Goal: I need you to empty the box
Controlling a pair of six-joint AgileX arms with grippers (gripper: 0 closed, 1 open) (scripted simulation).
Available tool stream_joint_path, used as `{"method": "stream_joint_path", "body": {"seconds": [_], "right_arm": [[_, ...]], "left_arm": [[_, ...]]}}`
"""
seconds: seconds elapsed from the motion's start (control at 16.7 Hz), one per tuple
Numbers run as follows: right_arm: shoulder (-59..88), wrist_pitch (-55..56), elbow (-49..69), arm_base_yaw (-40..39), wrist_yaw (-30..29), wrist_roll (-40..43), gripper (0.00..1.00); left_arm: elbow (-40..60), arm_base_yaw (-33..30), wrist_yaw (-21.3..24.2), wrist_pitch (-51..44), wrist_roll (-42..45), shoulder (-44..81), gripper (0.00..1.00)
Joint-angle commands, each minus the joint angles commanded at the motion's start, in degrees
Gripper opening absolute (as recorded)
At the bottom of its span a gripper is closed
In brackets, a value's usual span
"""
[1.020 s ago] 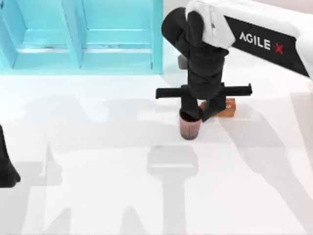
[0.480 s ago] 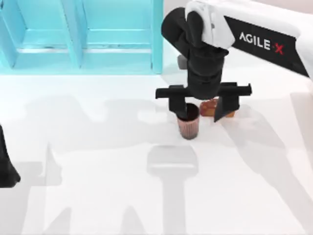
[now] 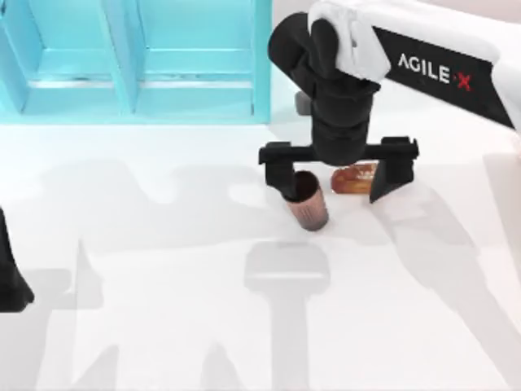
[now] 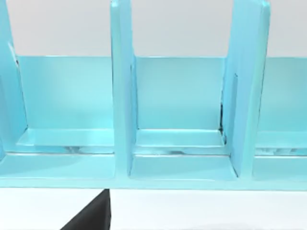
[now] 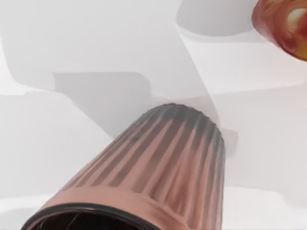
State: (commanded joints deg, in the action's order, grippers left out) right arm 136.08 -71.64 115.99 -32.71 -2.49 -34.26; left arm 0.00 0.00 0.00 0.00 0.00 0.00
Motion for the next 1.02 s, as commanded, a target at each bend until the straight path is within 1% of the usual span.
{"method": "stream_joint_path", "body": {"seconds": [0.18, 0.3, 0.42, 0.78, 0.9, 1.02], "right_arm": [[0.0, -0.2, 0.1, 0.2, 0.0, 0.0, 1.00], [0.7, -2.2, 2.2, 0.1, 0.0, 0.0, 1.00], [1.6, -6.4, 6.8, 0.1, 0.0, -0.1, 1.00], [4.2, -22.3, 26.7, 0.2, -0.1, 0.0, 1.00], [4.5, -25.6, 30.2, 0.3, -0.1, 0.1, 1.00], [4.6, -26.7, 31.3, 0.3, -0.1, 0.1, 1.00]], "left_arm": [[0.0, 0.0, 0.0, 0.0, 0.0, 0.0, 1.00], [0.0, 0.0, 0.0, 0.0, 0.0, 0.0, 1.00], [0.0, 0.0, 0.0, 0.0, 0.0, 0.0, 1.00], [0.0, 0.0, 0.0, 0.0, 0.0, 0.0, 1.00], [0.0, 0.0, 0.0, 0.0, 0.0, 0.0, 1.00], [0.0, 0.0, 0.0, 0.0, 0.0, 0.0, 1.00]]}}
